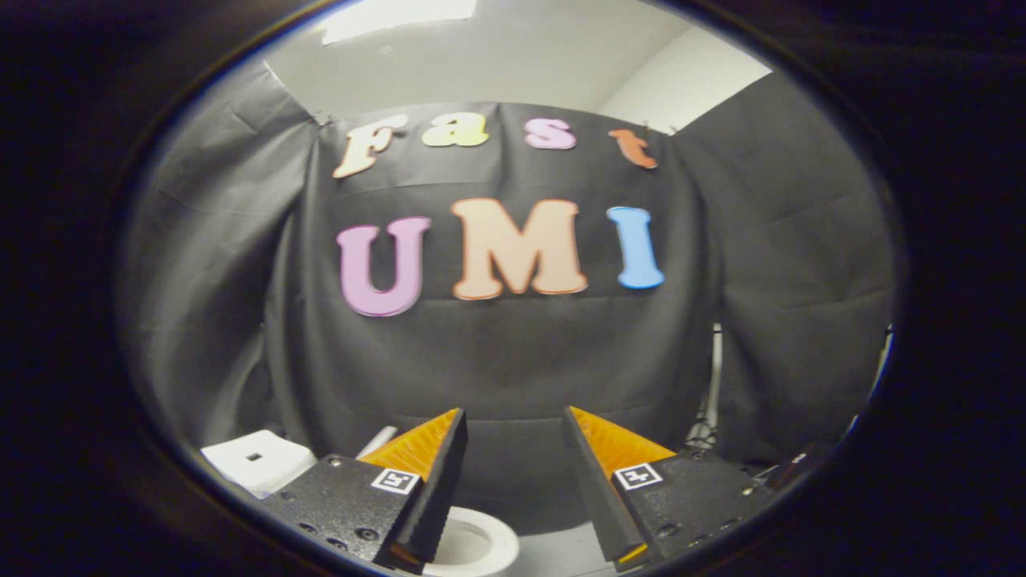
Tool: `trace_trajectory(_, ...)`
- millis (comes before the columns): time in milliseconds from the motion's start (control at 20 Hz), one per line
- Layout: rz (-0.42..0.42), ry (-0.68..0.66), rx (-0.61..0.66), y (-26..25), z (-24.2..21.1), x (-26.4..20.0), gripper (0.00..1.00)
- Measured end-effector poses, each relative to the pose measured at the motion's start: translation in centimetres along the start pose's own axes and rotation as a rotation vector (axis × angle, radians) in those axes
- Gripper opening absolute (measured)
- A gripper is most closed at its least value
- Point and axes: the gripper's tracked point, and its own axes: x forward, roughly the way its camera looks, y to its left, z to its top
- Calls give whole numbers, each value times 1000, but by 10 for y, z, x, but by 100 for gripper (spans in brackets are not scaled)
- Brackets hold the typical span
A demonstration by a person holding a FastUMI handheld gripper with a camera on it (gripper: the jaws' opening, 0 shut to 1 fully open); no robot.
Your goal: Open the toilet lid.
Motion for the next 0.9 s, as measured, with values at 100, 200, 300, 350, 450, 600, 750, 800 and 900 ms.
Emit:
trace_trajectory(100, -79, 11, -5, -48, -14, -13, 73)
trace_trajectory(200, -134, 22, -3, -90, -30, -23, 71)
trace_trajectory(300, -156, 50, -7, -122, -52, -28, 71)
trace_trajectory(350, -150, 58, -12, -133, -61, -29, 70)
trace_trajectory(450, -104, 69, -33, -146, -75, -28, 70)
trace_trajectory(600, -25, 89, -77, -162, -98, -24, 63)
trace_trajectory(750, 54, 100, -78, -170, -117, -22, 56)
trace_trajectory(800, 80, 97, -70, -171, -120, -21, 50)
trace_trajectory(900, 85, 67, -48, -183, -119, -19, 45)
